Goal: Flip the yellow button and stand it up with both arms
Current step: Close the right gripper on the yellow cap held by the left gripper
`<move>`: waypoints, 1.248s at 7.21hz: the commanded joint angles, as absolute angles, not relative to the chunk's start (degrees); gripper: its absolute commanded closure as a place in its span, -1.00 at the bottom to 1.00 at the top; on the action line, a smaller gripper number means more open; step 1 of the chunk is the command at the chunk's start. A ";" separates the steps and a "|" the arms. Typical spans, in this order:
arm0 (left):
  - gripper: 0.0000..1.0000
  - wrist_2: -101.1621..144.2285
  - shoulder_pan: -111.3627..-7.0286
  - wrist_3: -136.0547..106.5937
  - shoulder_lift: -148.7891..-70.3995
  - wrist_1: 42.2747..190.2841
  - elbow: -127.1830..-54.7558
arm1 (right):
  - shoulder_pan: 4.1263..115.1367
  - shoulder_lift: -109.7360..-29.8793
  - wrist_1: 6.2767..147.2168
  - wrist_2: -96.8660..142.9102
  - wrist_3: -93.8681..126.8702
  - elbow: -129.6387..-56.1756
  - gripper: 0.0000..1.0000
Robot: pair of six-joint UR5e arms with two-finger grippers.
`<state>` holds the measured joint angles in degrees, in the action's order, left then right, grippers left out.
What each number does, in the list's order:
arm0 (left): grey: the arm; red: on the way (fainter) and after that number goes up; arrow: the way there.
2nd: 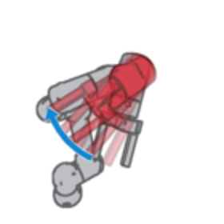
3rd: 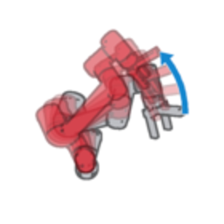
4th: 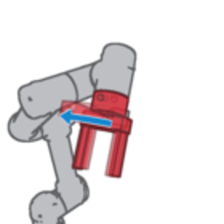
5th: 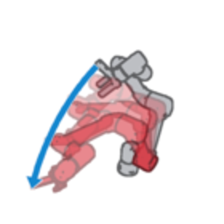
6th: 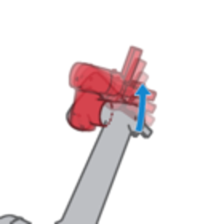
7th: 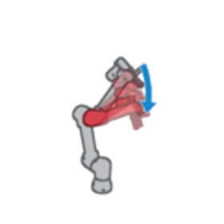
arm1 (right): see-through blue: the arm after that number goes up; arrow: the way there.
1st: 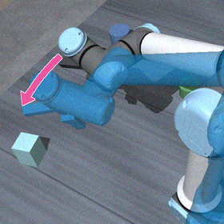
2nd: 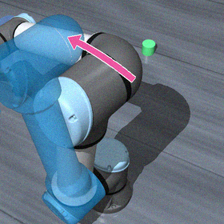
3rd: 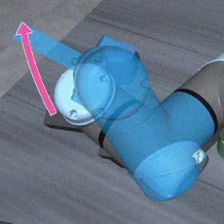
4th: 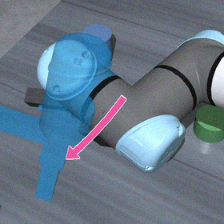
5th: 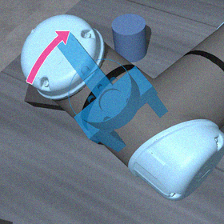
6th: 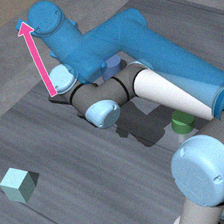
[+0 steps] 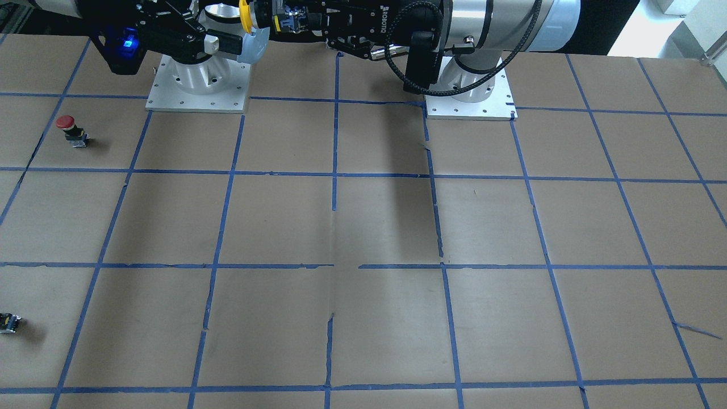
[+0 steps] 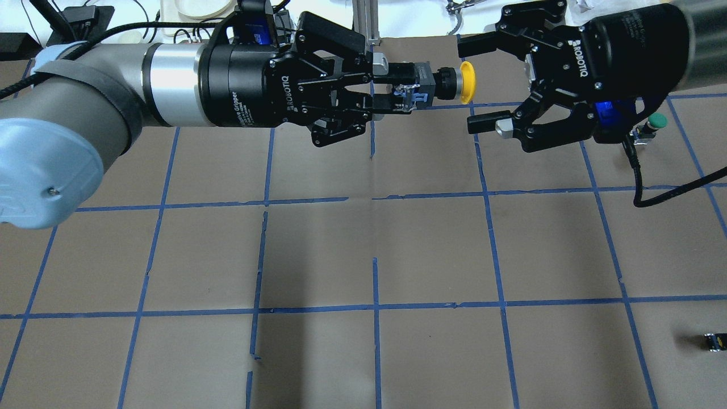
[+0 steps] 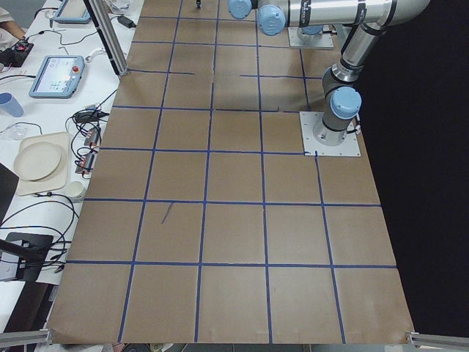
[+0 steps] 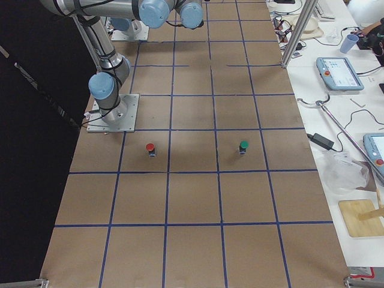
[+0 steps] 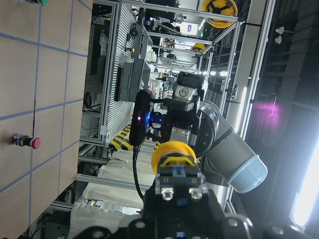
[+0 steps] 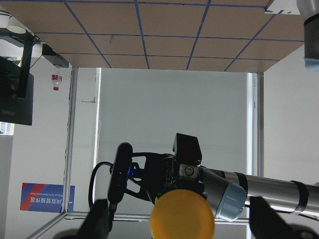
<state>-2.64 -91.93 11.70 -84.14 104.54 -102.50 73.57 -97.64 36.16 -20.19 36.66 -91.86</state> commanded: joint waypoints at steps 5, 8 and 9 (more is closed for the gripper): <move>0.98 -2.46 -91.93 11.60 -83.94 104.33 -102.48 | 73.48 -98.26 35.42 -20.04 36.65 -92.37 0.41; -0.52 -2.81 -91.93 11.08 -84.02 104.24 -102.22 | 73.48 -98.44 35.33 -20.04 36.65 -92.02 0.48; -0.98 -2.90 -91.93 9.60 -84.02 104.24 -101.78 | 73.48 -98.35 35.33 -20.04 36.74 -91.85 0.48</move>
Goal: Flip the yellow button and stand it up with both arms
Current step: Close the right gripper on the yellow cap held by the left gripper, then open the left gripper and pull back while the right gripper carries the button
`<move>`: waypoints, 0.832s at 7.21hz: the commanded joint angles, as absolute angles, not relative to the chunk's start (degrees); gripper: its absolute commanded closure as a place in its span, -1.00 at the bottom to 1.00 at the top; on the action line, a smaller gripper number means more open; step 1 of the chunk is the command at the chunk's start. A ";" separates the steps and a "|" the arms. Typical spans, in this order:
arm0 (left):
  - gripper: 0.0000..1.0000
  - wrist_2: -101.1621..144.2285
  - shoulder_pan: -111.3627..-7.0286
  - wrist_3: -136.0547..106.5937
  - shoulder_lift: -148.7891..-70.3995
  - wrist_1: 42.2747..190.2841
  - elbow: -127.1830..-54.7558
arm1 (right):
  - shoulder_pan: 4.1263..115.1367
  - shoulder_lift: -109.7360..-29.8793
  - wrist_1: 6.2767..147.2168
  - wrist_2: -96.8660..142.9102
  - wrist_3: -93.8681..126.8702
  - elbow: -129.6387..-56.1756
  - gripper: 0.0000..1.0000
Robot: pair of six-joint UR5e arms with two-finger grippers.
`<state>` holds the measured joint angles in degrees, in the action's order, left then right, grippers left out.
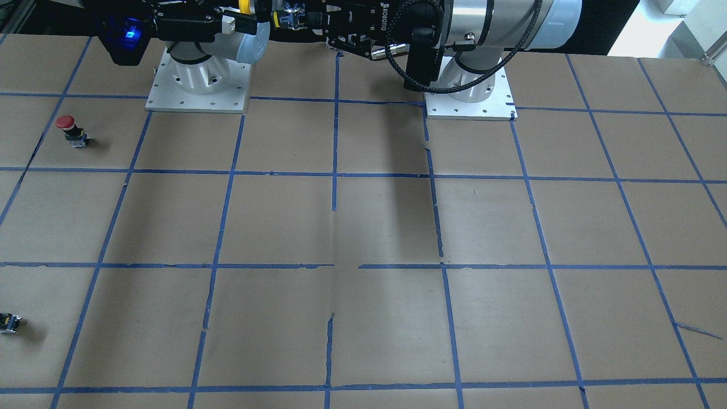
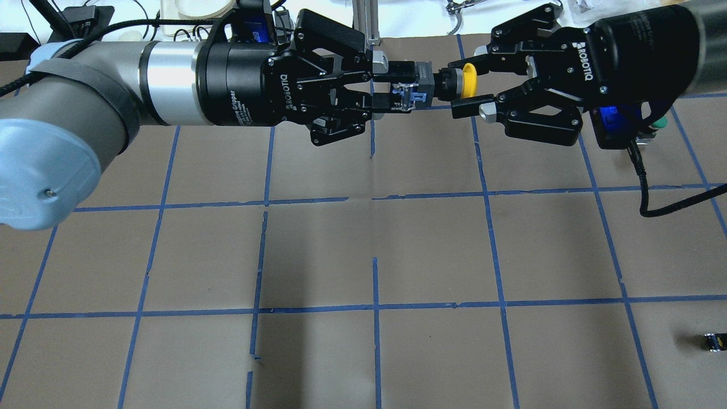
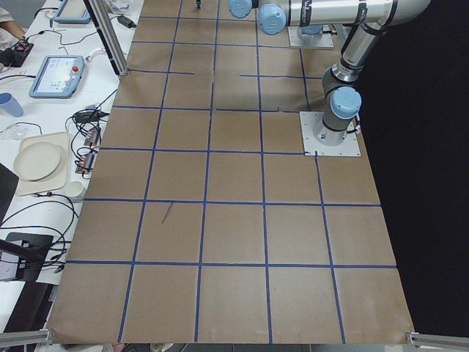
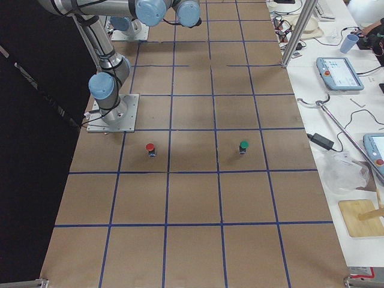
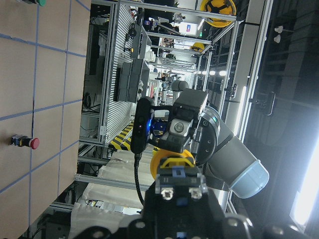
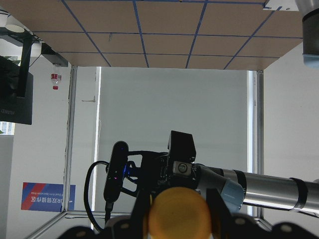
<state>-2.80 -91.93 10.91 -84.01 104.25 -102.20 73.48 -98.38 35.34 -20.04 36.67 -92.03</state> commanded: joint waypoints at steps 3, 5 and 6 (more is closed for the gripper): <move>-0.99 -3.51 -91.67 5.13 -84.29 101.54 -101.25 | 72.95 -97.91 36.20 -20.91 36.83 -91.76 0.49; -0.99 -11.62 -91.06 -6.35 -84.99 86.13 -101.43 | 71.64 -97.74 39.80 -25.98 36.83 -90.89 0.49; -0.98 -14.47 -90.53 -11.37 -85.08 79.00 -101.77 | 69.63 -97.21 42.08 -29.93 36.83 -90.44 0.48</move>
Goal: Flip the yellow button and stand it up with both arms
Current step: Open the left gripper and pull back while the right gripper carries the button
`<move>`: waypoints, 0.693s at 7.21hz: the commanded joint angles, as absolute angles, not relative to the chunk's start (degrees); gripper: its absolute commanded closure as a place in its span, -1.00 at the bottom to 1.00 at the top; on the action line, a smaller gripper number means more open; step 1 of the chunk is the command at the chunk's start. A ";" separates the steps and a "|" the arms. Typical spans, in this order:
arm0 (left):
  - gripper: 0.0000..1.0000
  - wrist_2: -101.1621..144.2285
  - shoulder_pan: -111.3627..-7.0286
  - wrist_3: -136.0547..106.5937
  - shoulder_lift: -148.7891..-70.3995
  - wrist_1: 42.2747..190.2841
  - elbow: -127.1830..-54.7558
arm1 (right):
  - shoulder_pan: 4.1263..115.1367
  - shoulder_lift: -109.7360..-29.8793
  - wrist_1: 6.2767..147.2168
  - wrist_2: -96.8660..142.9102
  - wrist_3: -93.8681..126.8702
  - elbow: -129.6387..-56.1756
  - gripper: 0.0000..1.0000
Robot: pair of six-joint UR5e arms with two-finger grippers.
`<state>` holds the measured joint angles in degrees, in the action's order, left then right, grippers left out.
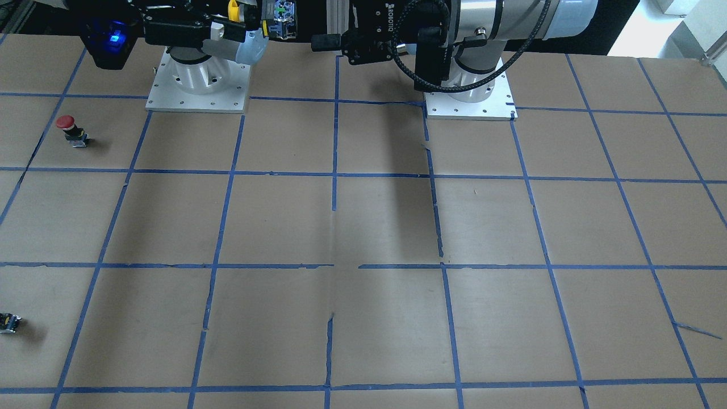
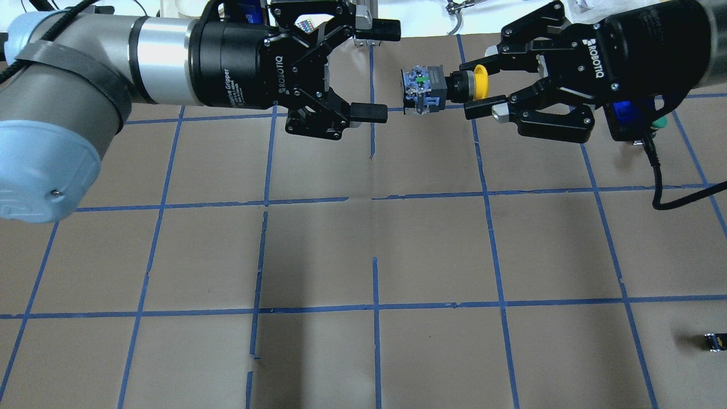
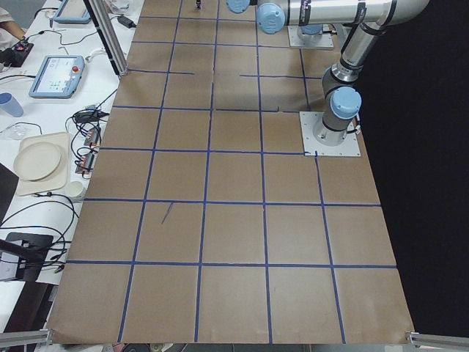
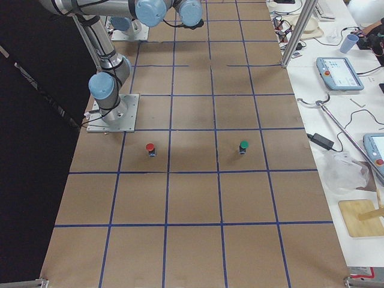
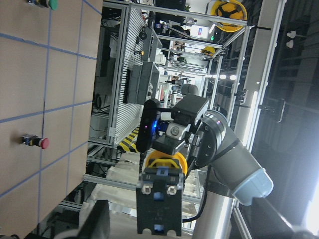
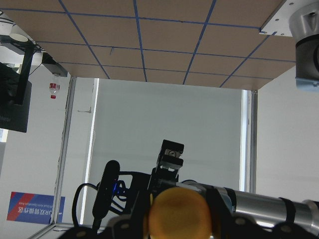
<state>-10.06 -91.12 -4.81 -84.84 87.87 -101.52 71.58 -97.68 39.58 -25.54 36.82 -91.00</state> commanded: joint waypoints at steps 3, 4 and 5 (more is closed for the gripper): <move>-0.96 -21.99 -87.98 -11.87 -84.82 77.96 -100.20 | 68.29 -97.12 51.81 -43.44 36.13 -90.18 0.48; -0.96 -31.20 -87.98 -11.95 -85.68 77.87 -96.80 | 68.29 -97.12 55.68 -50.21 35.17 -90.35 0.46; -0.97 -40.42 -88.41 -11.95 -87.17 78.92 -92.85 | 68.29 -97.12 56.33 -57.23 28.89 -90.44 0.46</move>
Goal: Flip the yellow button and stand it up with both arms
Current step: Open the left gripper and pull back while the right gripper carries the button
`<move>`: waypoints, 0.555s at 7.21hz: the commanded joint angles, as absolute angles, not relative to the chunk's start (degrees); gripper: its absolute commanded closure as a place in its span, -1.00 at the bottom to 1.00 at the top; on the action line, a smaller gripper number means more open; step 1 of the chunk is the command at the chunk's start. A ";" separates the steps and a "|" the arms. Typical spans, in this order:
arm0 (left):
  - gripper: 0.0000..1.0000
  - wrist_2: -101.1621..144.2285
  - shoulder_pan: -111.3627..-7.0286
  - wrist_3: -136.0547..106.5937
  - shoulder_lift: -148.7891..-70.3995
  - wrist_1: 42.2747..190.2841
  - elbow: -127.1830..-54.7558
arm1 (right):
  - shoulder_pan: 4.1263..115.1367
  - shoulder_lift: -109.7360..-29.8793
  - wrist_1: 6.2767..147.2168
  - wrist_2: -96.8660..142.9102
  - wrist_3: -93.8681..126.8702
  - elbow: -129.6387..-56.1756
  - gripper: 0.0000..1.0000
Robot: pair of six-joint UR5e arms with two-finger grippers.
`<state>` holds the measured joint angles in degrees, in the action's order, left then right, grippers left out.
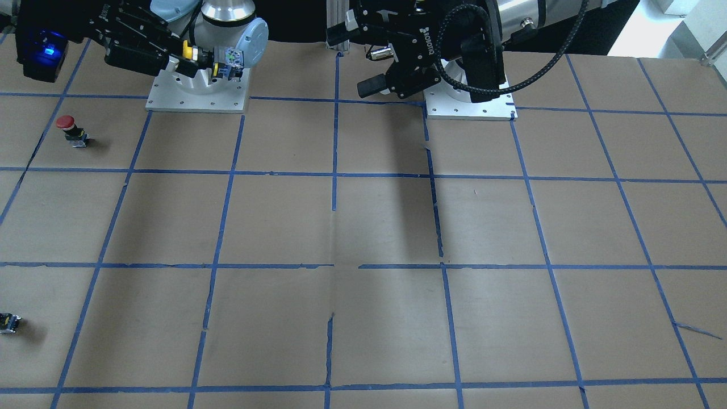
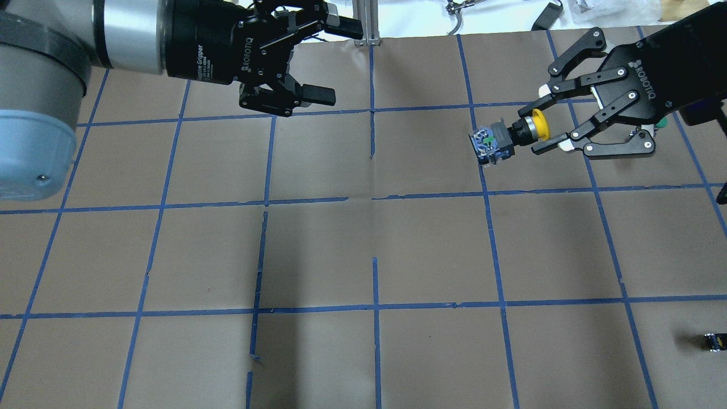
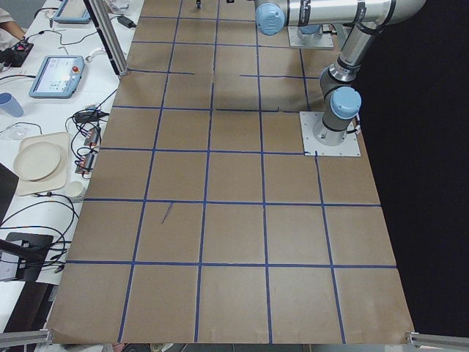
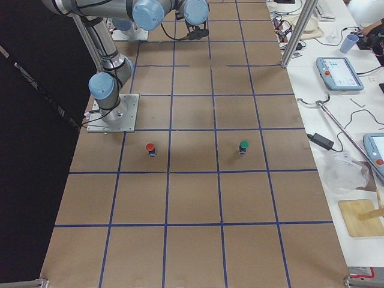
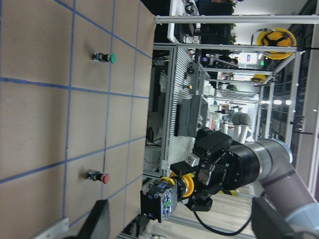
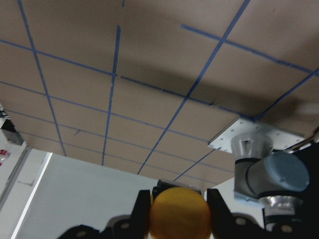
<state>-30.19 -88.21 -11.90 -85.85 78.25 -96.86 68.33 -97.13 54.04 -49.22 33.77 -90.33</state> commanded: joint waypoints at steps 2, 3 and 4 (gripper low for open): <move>-0.98 -62.29 -91.92 -11.87 -88.85 79.80 -88.52 | 68.03 -96.60 63.41 -75.85 8.98 -91.66 0.48; -0.98 -72.41 -93.06 -11.00 -89.03 83.89 -87.64 | 67.85 -94.68 68.59 -81.51 -1.04 -92.89 0.52; -0.98 -81.99 -93.60 -9.51 -88.86 87.15 -87.10 | 67.42 -92.83 75.08 -85.91 -6.45 -94.55 0.59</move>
